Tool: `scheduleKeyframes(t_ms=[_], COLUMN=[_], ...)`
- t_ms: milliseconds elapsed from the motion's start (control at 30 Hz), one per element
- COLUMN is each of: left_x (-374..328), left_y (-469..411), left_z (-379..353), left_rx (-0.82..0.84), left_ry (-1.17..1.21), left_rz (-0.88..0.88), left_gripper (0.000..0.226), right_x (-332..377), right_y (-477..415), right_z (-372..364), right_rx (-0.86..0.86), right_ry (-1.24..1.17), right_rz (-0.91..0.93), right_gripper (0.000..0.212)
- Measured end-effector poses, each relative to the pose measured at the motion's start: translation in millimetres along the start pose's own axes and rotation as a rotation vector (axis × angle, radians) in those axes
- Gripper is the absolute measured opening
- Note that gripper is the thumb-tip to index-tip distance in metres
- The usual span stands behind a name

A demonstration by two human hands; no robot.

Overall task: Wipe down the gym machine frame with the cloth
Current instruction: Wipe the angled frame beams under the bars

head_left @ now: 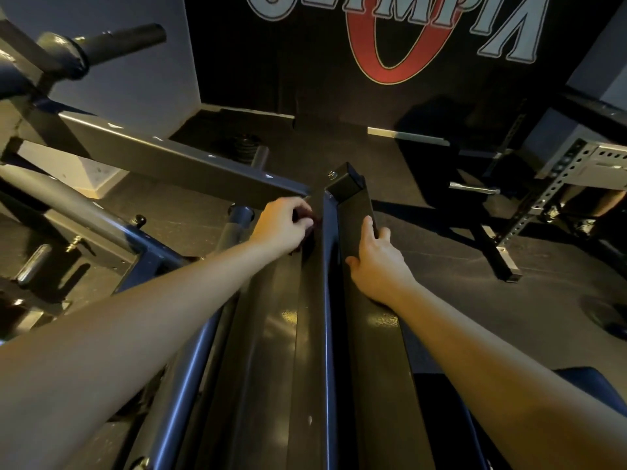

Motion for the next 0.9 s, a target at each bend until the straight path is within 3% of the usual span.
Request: scheduleKeyframes(t_ms=[133, 200, 333, 433, 567, 667, 900], left_x=[-11, -16, -23, -5, 12, 10, -36], left_y=[88, 115, 78, 3, -41, -22, 112], left_z=[12, 14, 13, 3, -5, -1, 21], left_rx=[0.307, 0.38, 0.213, 0.058, -0.016, 0.023, 0.335], left_ry=[0.124, 0.108, 0.032, -0.017, -0.065, -0.041, 0.064], left_rz=[-0.078, -0.103, -0.12, -0.011, 0.056, 0.009, -0.226], left_gripper=[0.02, 0.018, 0.017, 0.014, 0.015, 0.016, 0.018], right_x=[0, -1, 0, 0, -1, -1, 0], right_y=[-1, -2, -2, -2, -4, -5, -3], right_z=[-2, -2, -3, -3, -3, -3, -3], right_rx=[0.008, 0.007, 0.007, 0.008, 0.006, 0.007, 0.044], right_ry=[-0.02, -0.02, -0.027, -0.016, -0.017, -0.017, -0.063], right_rz=[0.008, 0.011, 0.024, 0.017, 0.008, 0.009, 0.016], right_gripper=[0.086, 0.086, 0.087, 0.087, 0.088, 0.088, 0.087])
Point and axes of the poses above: each hand's wrist, its own y-axis away from the middle knuckle, its own z-axis out of the back of the hand, x = y × z, the point moved 9 cm from there along -y, towards the middle knuckle, and after that the axes turned 7 degrees about -y, right-handed, at the moved point
